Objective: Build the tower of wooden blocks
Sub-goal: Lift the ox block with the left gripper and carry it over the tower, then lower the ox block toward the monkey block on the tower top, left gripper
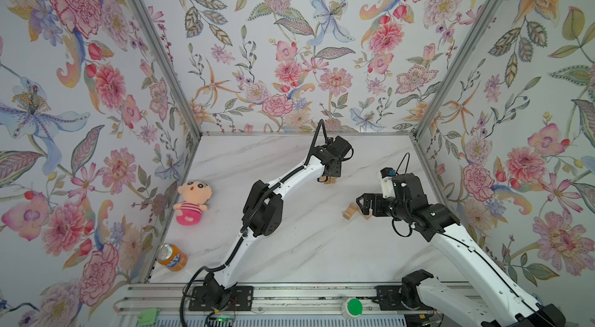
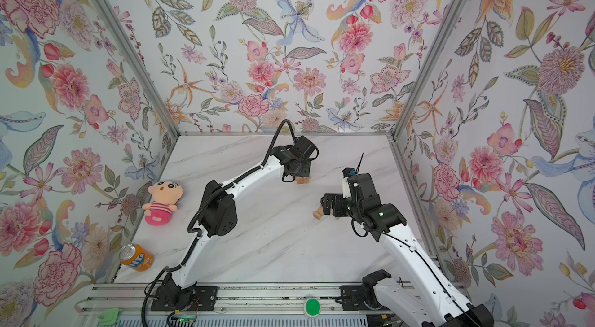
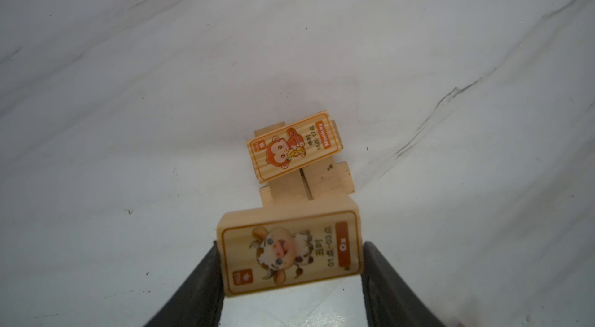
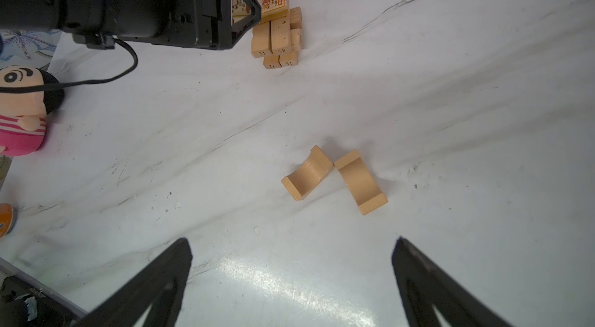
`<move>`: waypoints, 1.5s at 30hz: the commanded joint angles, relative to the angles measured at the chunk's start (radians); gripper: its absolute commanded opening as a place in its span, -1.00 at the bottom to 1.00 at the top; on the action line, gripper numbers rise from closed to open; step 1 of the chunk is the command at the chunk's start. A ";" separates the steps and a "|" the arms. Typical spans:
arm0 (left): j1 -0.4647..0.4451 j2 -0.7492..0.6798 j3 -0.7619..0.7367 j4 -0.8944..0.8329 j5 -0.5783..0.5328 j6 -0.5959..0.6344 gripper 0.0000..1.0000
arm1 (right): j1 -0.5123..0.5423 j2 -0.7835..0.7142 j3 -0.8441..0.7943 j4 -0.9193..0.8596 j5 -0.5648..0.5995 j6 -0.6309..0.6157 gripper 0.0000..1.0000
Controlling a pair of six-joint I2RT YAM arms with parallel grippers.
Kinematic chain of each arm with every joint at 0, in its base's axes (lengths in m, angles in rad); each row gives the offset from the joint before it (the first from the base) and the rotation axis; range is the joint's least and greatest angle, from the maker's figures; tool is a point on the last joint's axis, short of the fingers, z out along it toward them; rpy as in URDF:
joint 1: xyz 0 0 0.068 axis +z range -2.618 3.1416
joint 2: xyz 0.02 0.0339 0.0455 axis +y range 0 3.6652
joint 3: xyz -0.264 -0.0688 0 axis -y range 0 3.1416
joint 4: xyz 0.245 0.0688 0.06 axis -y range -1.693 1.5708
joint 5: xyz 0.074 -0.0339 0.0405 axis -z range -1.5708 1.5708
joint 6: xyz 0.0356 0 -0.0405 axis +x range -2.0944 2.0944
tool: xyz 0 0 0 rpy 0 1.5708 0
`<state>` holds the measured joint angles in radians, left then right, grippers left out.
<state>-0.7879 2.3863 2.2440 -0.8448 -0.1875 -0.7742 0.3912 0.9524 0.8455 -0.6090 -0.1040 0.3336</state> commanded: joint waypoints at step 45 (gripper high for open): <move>0.026 0.031 -0.018 0.081 0.116 -0.100 0.03 | -0.032 0.017 0.003 0.045 -0.059 0.011 0.98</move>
<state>-0.7731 2.3997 2.2360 -0.7670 -0.0814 -0.8646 0.3637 0.9688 0.8440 -0.5858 -0.1509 0.3370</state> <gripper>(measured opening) 0.639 0.992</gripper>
